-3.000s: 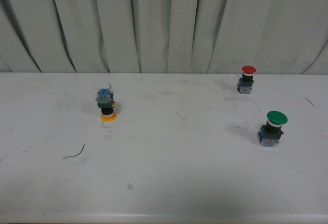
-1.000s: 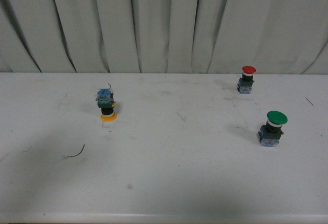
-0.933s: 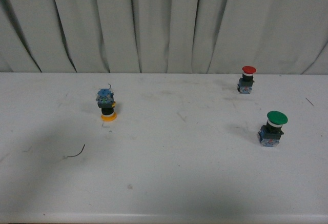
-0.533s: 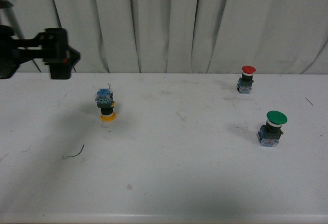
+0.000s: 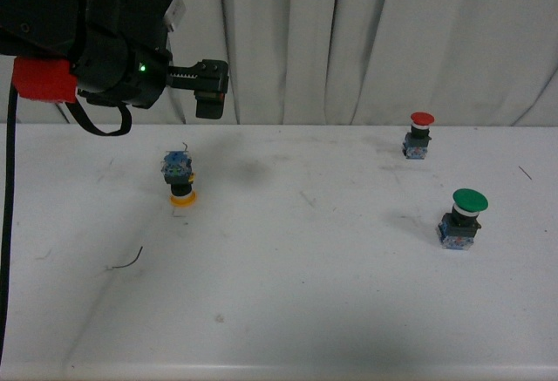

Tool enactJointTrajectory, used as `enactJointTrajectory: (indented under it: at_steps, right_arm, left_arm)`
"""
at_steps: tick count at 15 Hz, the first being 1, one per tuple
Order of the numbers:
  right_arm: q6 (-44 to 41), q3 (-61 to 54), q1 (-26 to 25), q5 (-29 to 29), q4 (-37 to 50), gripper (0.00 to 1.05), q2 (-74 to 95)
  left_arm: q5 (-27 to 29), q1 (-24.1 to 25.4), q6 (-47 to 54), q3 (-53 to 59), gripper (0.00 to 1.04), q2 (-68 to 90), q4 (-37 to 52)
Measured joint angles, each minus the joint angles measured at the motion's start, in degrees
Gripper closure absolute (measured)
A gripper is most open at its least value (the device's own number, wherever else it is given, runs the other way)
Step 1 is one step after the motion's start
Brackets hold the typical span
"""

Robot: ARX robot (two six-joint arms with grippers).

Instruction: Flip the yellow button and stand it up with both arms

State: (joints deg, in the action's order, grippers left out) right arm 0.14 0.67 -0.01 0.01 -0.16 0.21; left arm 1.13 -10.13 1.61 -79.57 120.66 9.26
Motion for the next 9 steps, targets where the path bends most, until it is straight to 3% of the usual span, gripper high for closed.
enactJointTrajectory:
  at_steps: [2,9]
  right_arm:
    - [0.0,0.0,0.0,0.0,0.0,0.06,0.0]
    - [0.0,0.0,0.0,0.0,0.0,0.06,0.0]
  left_arm:
    - [2.8,1.0,-3.2,-5.0,0.07,5.1,-11.8]
    - [3.0,1.7,-5.0,-7.1,0.07,8.0,-13.1]
